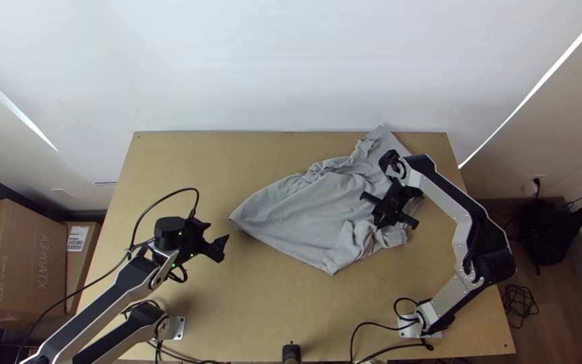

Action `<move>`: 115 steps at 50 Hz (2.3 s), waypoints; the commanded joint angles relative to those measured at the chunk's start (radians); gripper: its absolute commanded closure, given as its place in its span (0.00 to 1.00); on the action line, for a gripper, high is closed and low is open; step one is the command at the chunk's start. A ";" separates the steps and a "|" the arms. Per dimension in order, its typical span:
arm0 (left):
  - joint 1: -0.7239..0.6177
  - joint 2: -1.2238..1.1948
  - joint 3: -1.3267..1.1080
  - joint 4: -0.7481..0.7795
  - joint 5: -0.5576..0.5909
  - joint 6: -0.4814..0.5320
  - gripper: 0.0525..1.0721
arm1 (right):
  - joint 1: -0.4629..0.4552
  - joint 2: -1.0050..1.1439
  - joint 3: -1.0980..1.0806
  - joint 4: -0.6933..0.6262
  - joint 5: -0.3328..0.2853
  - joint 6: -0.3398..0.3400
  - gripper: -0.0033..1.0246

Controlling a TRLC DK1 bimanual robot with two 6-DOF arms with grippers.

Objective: Fold the t-shirt

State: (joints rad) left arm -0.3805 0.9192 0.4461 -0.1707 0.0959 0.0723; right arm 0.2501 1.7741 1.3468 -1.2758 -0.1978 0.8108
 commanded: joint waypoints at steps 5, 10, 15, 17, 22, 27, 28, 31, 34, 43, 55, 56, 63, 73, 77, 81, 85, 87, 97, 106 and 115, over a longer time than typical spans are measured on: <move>-0.058 0.013 -0.084 0.148 -0.013 -0.031 0.11 | -0.005 -0.024 -0.031 0.015 0.009 0.011 0.98; -0.084 0.067 -0.104 0.232 -0.050 -0.045 0.12 | -0.005 -0.024 -0.038 0.021 0.009 0.013 0.98; -0.093 0.121 -0.115 0.293 -0.064 -0.060 0.12 | -0.005 -0.024 -0.043 0.024 0.009 0.019 0.98; -0.101 0.148 -0.116 0.320 -0.073 -0.062 0.12 | -0.005 -0.024 -0.044 0.026 0.009 0.019 0.98; -0.129 0.210 -0.115 0.364 -0.093 -0.068 0.12 | -0.005 -0.024 -0.046 0.029 0.009 0.021 0.98; -0.149 0.257 -0.109 0.395 -0.113 -0.068 0.12 | -0.005 -0.027 -0.046 0.030 0.008 0.021 0.98; -0.149 0.267 -0.107 0.402 -0.114 -0.068 0.12 | -0.005 -0.028 -0.046 0.030 0.009 0.021 0.98; -0.153 0.294 -0.103 0.422 -0.116 -0.068 0.12 | -0.006 -0.033 -0.048 0.030 0.009 0.021 0.98; -0.155 0.329 -0.098 0.447 -0.125 -0.065 0.12 | -0.009 -0.039 -0.049 0.030 0.009 0.021 0.98; -0.164 0.408 -0.063 0.465 -0.163 -0.063 0.12 | -0.026 -0.058 -0.063 0.043 0.009 0.014 0.98; -0.182 0.454 -0.029 0.464 -0.190 -0.066 0.12 | -0.021 -0.071 -0.095 0.066 0.009 0.018 0.98; -0.182 0.457 -0.026 0.464 -0.190 -0.068 0.12 | -0.020 -0.071 -0.095 0.067 0.009 0.018 0.98; -0.189 0.495 0.006 0.464 -0.188 -0.071 0.12 | -0.020 -0.081 -0.101 0.073 0.011 0.018 0.98; -0.201 0.555 0.055 0.450 -0.193 -0.071 0.15 | -0.028 -0.100 -0.112 0.076 0.011 0.011 0.98; -0.205 0.558 0.062 0.456 -0.205 -0.071 0.54 | -0.031 -0.116 -0.115 0.081 0.011 0.005 0.98; -0.195 0.567 0.071 0.459 -0.220 -0.089 0.81 | -0.034 -0.137 -0.121 0.093 0.011 -0.013 0.98; -0.173 0.558 0.065 0.462 -0.222 -0.103 0.98 | -0.043 -0.170 -0.135 0.127 0.009 -0.032 0.98; -0.159 0.549 0.060 0.462 -0.220 -0.105 0.98 | -0.049 -0.183 -0.143 0.145 0.008 -0.045 0.98; -0.061 0.422 0.080 0.379 -0.216 -0.101 0.98 | -0.091 -0.251 -0.153 0.194 -0.038 -0.110 0.98; -0.032 0.297 0.181 0.148 -0.205 -0.103 0.98 | -0.137 -0.278 -0.146 0.196 -0.069 -0.173 0.98; -0.032 0.236 0.295 -0.050 -0.186 -0.117 0.98 | -0.146 -0.358 -0.112 0.228 -0.066 -0.254 0.98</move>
State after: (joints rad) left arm -0.4194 1.1870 0.6754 -0.1551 -0.0917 -0.0269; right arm 0.1143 1.4818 1.2098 -1.0801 -0.2626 0.6277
